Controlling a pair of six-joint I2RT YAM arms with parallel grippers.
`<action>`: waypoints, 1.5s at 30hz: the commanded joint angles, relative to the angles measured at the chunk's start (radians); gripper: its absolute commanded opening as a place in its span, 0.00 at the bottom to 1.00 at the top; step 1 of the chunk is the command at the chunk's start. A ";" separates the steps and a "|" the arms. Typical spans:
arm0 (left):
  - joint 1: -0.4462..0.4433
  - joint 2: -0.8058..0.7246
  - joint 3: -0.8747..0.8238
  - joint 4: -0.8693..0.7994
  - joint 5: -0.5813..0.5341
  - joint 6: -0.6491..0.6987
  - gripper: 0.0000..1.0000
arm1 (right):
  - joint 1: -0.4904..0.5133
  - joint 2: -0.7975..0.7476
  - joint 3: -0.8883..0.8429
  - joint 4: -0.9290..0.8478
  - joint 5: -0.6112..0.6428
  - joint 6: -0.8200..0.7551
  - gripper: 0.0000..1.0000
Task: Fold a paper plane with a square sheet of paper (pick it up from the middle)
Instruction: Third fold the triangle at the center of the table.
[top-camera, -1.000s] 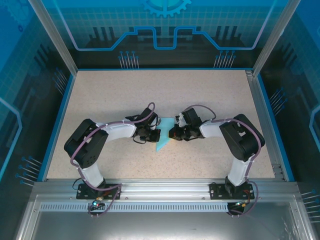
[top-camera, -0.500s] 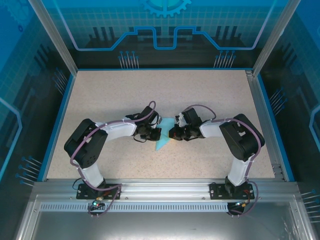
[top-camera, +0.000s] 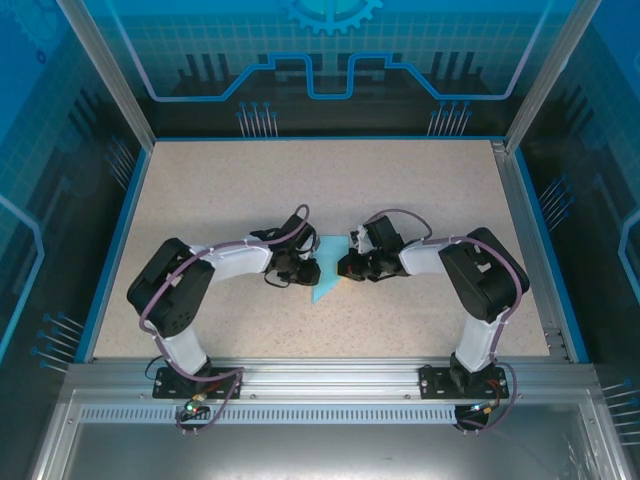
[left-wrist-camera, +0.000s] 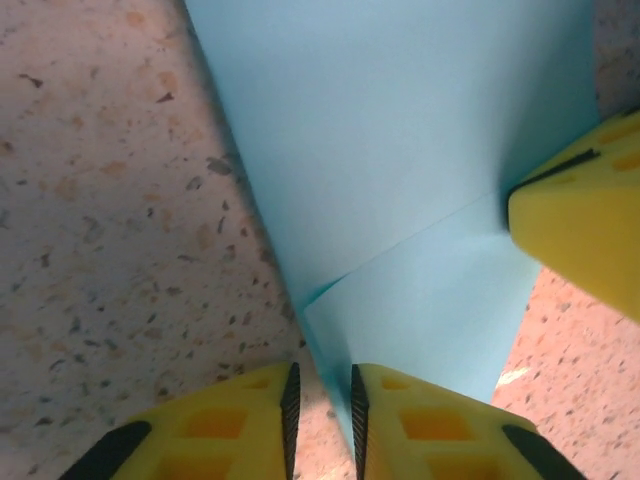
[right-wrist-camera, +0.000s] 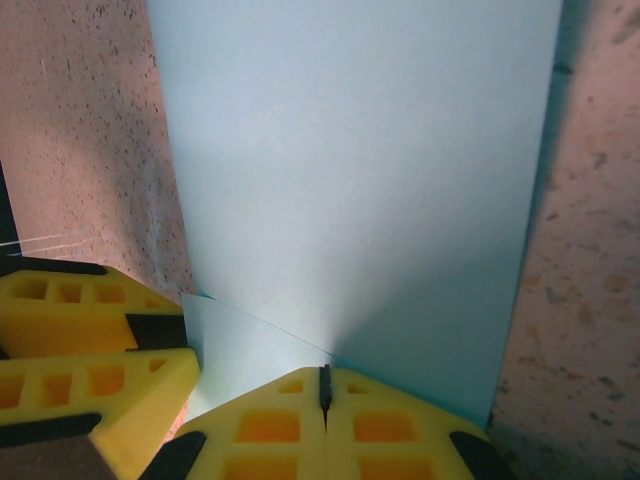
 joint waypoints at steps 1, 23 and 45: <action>0.007 -0.093 0.008 -0.043 -0.032 -0.030 0.32 | -0.004 0.030 0.008 -0.046 0.026 -0.004 0.00; -0.015 -0.056 -0.066 0.135 0.308 -0.170 0.16 | -0.006 -0.028 0.043 -0.052 0.007 0.020 0.00; -0.015 0.044 -0.066 0.110 0.146 -0.093 0.10 | 0.057 -0.040 0.015 0.018 -0.043 0.066 0.00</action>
